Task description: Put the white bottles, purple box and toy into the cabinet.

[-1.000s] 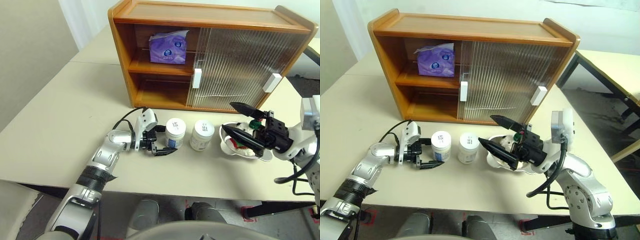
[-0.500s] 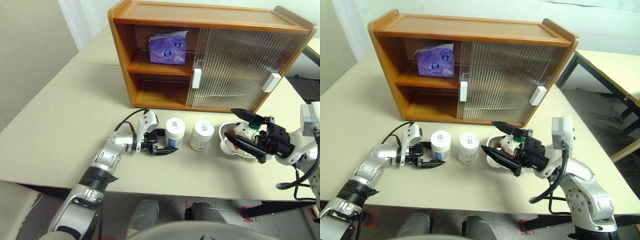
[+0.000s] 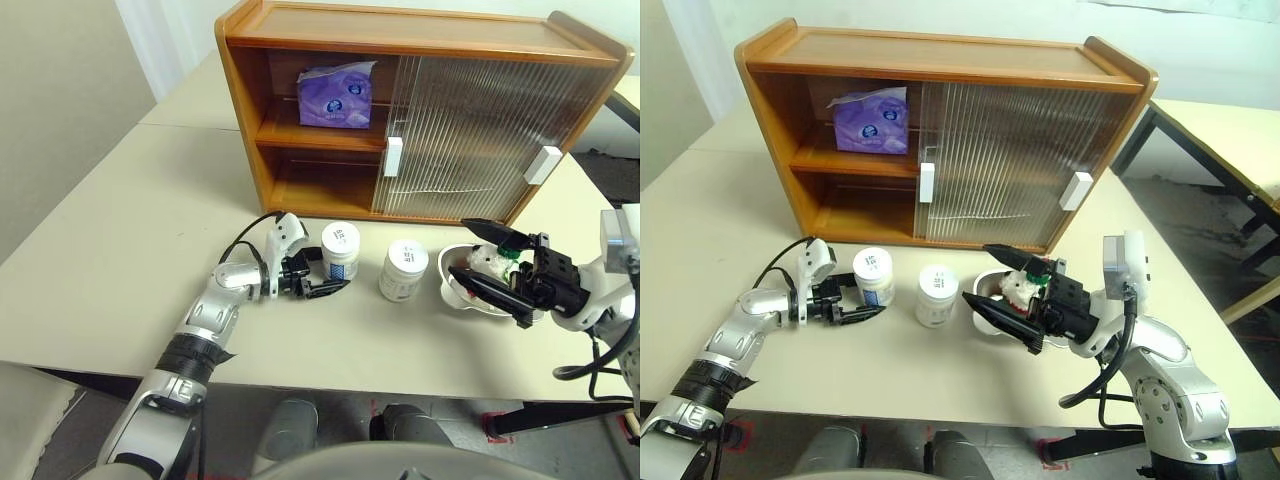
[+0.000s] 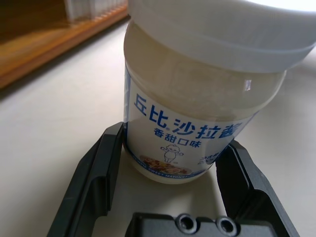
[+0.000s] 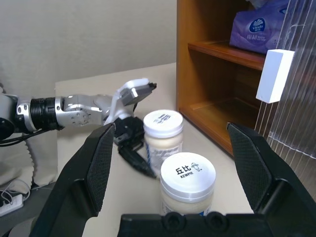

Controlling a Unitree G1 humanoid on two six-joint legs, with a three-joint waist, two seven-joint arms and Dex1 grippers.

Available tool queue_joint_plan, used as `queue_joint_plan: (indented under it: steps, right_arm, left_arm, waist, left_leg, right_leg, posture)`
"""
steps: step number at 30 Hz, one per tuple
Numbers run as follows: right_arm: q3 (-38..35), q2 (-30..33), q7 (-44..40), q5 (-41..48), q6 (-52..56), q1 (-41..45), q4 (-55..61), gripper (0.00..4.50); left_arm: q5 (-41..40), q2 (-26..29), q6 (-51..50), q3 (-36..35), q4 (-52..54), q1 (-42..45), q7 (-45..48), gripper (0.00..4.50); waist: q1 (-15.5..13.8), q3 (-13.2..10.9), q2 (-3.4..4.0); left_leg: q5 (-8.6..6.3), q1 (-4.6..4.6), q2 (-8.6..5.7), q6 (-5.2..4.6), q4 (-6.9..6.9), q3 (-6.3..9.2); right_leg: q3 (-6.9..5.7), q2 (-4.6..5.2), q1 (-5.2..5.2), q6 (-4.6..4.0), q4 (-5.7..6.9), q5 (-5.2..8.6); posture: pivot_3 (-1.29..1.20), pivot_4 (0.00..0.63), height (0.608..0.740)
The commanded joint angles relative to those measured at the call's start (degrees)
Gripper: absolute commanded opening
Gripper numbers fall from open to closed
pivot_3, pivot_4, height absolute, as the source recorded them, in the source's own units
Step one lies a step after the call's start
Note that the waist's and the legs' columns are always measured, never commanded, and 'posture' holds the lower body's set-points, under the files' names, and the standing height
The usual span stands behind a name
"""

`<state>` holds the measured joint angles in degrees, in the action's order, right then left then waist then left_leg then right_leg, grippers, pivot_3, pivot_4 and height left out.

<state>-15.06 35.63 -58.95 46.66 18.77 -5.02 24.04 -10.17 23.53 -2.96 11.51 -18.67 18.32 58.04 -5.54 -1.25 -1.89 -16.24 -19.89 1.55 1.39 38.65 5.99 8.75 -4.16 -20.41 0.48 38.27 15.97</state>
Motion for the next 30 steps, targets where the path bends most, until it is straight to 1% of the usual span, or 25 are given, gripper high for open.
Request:
queue_joint_plan:
  steps: [1,7,10,15,19,24,30]
  right_arm:
    - [-0.43,0.37,-0.82,-0.57,-0.86,0.31,-0.95,4.5]
    - [-0.22,0.18,-1.49,-0.93,-1.49,0.35,-1.54,4.5]
    - [-0.08,0.05,-1.54,-1.07,-1.77,0.31,-1.66,4.5]
    - [0.15,-0.17,-1.16,-1.13,-1.85,0.17,-1.32,4.5]
    - [0.19,-0.26,-0.75,-1.11,-1.79,0.08,-0.97,4.5]
    - [0.12,-0.33,-0.53,-1.03,-1.79,-0.1,-0.75,4.5]
    - [0.12,-0.41,-0.19,-0.92,-1.69,-0.27,-0.39,4.5]
  left_arm:
    - [0.77,-0.53,-0.05,-1.85,0.72,1.6,-3.66,3.15]
    - [2.17,-2.54,-0.22,-4.81,-0.64,5.21,-12.4,3.15]
    - [2.47,-4.4,-1.71,-6.19,-1.53,6.91,-17.3,3.15]
    - [4.14,-6.64,-4.09,-6.45,-3.41,9.37,-23.37,3.15]
    - [5.91,-8.43,-4.54,-5.9,-5.86,11.26,-26.88,3.15]
    - [8.1,-10.96,-3.41,-6.29,-11.94,15.22,-31.91,3.15]
    - [9.13,-12.79,-3.0,-6.3,-16.95,18.57,-33.8,3.15]
  waist:
    - [-0.05,0.0,0.0]
    - [-0.26,0.0,0.0]
    - [-0.3,0.0,0.0]
    - [-0.36,0.0,-0.01]
    - [-0.41,-0.01,-0.02]
    - [-0.48,-0.02,-0.03]
    - [-0.49,-0.03,-0.05]
  left_leg:
    - [0.0,-0.01,-0.01,0.0,0.01,0.0]
    - [0.02,0.0,-0.05,-0.02,0.06,-0.01]
    - [0.03,0.02,-0.07,-0.03,0.09,-0.03]
    - [0.04,0.03,-0.11,-0.04,0.13,-0.06]
    - [0.04,0.03,-0.13,-0.04,0.16,-0.05]
    - [0.07,0.06,-0.15,-0.07,0.21,-0.05]
    - [0.1,0.08,-0.18,-0.09,0.25,-0.05]
  right_leg:
    - [0.0,0.0,0.0,0.0,0.0,0.0]
    - [-0.01,0.0,0.03,0.03,0.01,-0.02]
    - [0.0,0.0,0.08,0.07,0.0,-0.04]
    - [0.02,0.01,0.11,0.1,0.0,-0.06]
    - [0.03,0.01,0.12,0.15,0.0,-0.08]
    - [0.04,0.01,0.19,0.23,-0.01,-0.13]
    - [0.06,0.02,0.23,0.29,-0.03,-0.17]
  posture:
    - [0.14,0.013,0.74]
    - [0.14,0.009,0.74]
    - [0.14,0.009,0.74]
    - [0.14,0.009,0.74]
    - [0.13,0.009,0.74]
    - [0.13,0.011,0.74]
    - [0.13,0.012,0.74]
